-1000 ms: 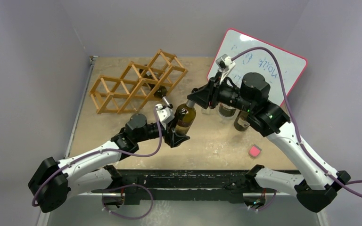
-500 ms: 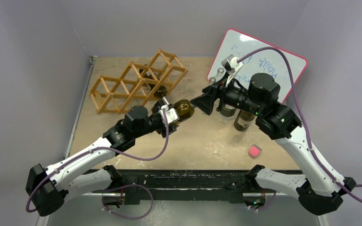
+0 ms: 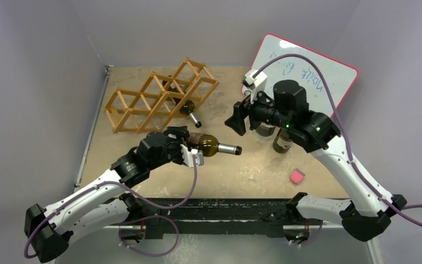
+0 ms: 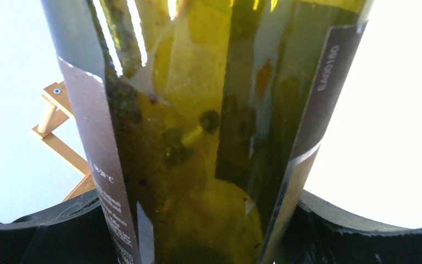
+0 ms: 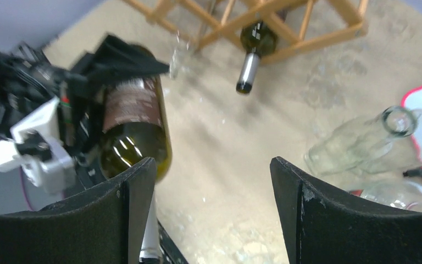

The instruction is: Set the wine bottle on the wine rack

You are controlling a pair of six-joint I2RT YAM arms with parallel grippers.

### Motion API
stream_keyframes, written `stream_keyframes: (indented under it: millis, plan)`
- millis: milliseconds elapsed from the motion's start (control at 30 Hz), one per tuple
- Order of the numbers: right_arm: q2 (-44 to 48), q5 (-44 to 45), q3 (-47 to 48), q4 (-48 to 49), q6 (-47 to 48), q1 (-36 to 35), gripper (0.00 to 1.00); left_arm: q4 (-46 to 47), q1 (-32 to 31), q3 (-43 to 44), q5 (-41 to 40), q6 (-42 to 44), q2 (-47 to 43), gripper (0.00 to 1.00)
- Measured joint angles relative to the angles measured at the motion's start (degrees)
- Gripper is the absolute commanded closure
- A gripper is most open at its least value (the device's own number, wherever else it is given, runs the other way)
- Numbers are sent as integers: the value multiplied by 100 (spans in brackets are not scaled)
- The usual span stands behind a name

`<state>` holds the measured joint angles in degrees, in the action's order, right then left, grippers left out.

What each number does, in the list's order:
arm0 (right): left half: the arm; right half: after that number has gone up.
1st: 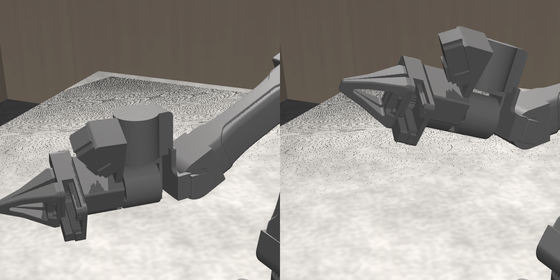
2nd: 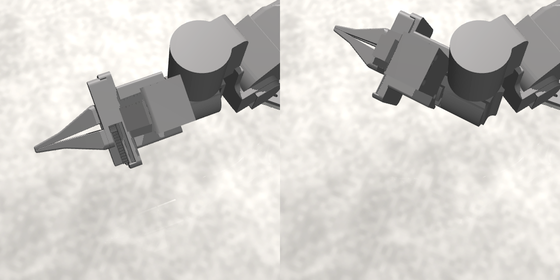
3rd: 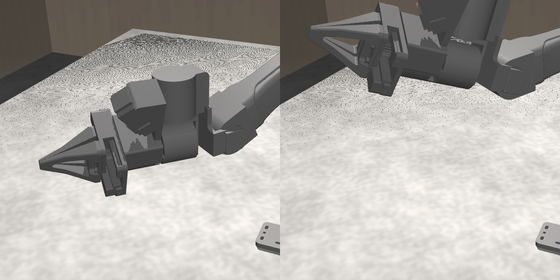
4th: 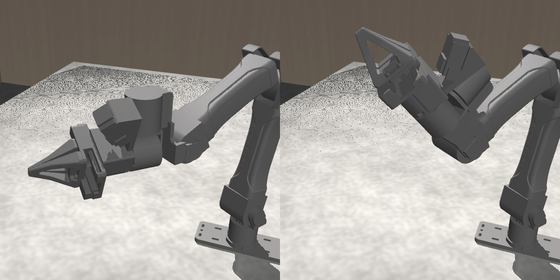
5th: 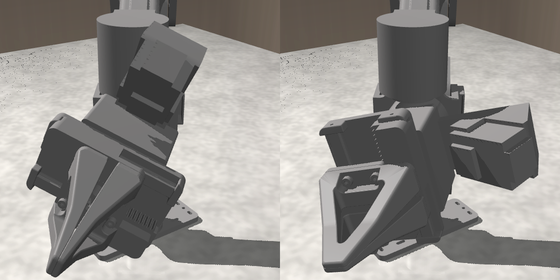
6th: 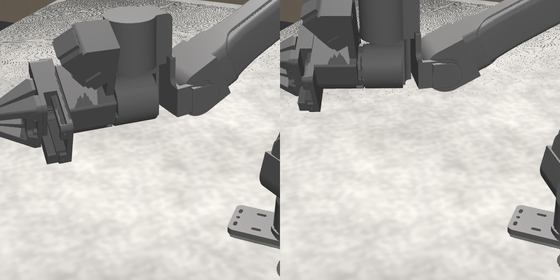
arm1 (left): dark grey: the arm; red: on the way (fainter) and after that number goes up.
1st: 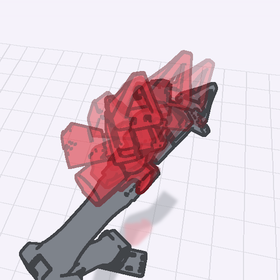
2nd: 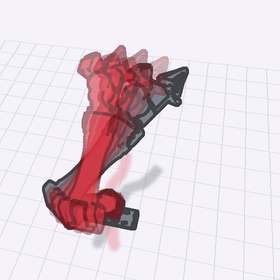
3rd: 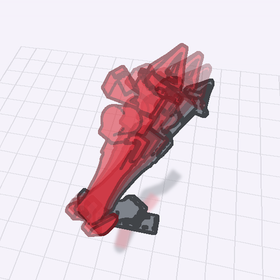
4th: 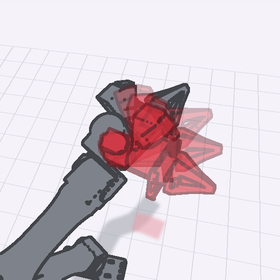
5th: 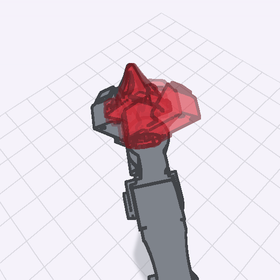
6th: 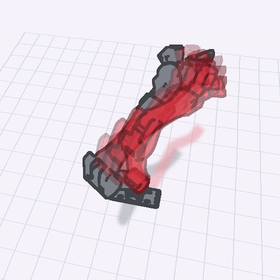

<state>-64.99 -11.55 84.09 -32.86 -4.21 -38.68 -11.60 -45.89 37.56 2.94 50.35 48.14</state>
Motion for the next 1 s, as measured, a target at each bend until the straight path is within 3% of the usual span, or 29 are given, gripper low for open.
stream_keyframes:
  millis: [433, 700, 1000]
  plan:
    - [-487, -1110, -706, -492, 361, -55, 22, -411, 0, -345, -367, 1056, -55, 100]
    - [-1023, -748, -975, -481, 424, -1228, 22, -741, 0, -278, -686, 1062, 286, 100]
    - [-1443, -304, -988, -496, 579, -1178, 24, -734, 0, -278, -704, 1082, 120, 100]
